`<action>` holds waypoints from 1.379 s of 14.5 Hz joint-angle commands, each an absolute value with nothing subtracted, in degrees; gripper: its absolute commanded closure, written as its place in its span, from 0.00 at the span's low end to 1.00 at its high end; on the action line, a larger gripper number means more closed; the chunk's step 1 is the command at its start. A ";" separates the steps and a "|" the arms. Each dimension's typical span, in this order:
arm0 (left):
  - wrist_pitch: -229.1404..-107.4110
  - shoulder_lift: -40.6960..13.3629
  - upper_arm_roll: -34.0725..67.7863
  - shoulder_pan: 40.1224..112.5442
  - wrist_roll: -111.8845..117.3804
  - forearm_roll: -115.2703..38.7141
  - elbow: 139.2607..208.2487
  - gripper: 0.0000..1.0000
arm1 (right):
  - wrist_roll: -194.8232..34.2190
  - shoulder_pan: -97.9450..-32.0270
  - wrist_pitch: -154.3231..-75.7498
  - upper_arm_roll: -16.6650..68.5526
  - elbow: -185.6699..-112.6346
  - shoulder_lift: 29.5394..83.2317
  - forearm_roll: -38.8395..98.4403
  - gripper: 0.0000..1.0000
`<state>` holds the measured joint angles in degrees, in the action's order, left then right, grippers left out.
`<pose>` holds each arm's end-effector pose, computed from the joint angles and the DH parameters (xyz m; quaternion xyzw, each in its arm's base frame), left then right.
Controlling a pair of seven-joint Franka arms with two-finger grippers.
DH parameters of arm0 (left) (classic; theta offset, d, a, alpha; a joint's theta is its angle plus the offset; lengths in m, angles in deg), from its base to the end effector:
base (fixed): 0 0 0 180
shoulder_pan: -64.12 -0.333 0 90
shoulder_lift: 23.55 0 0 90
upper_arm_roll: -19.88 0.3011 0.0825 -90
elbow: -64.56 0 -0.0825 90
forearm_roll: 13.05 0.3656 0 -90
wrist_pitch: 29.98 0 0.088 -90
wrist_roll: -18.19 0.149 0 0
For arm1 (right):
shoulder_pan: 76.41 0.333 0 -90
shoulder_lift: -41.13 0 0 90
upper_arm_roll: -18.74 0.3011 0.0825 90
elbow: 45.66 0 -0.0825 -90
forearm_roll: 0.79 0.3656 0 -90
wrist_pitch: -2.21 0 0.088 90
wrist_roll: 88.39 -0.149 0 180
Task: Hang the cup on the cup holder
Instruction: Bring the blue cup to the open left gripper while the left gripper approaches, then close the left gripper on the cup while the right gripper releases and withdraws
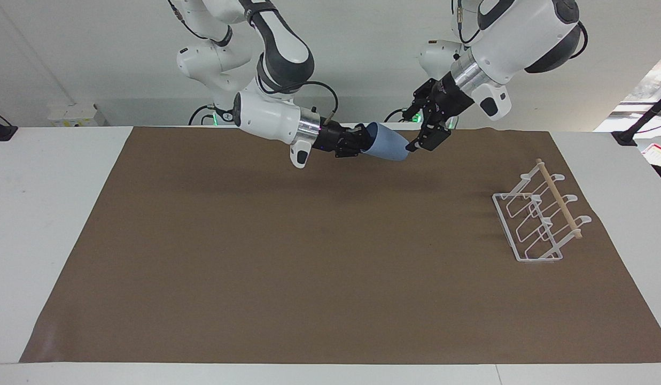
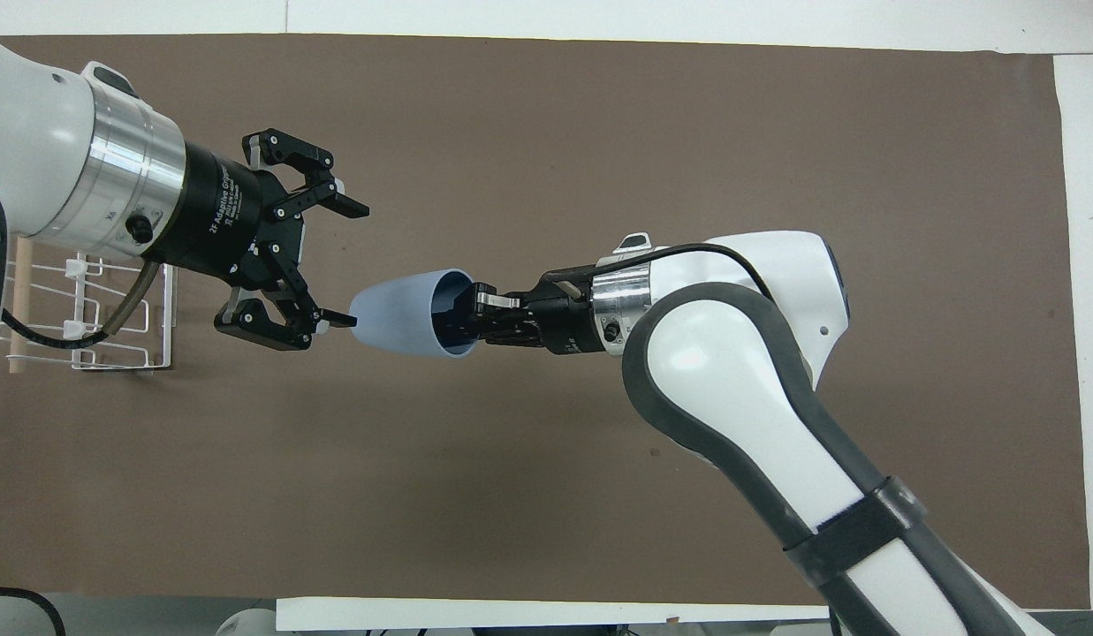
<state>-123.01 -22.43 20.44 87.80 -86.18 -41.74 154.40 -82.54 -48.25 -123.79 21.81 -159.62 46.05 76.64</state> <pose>0.4776 -0.2792 0.5807 0.7296 0.6373 -0.2142 0.1252 0.4783 0.3679 0.4322 -0.8439 0.0710 0.0697 0.5272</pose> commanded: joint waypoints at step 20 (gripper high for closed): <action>-135.89 -27.33 20.24 92.95 -84.38 -40.38 171.35 1.00 | -83.20 -48.55 -125.58 21.64 -160.54 45.00 77.79 0.97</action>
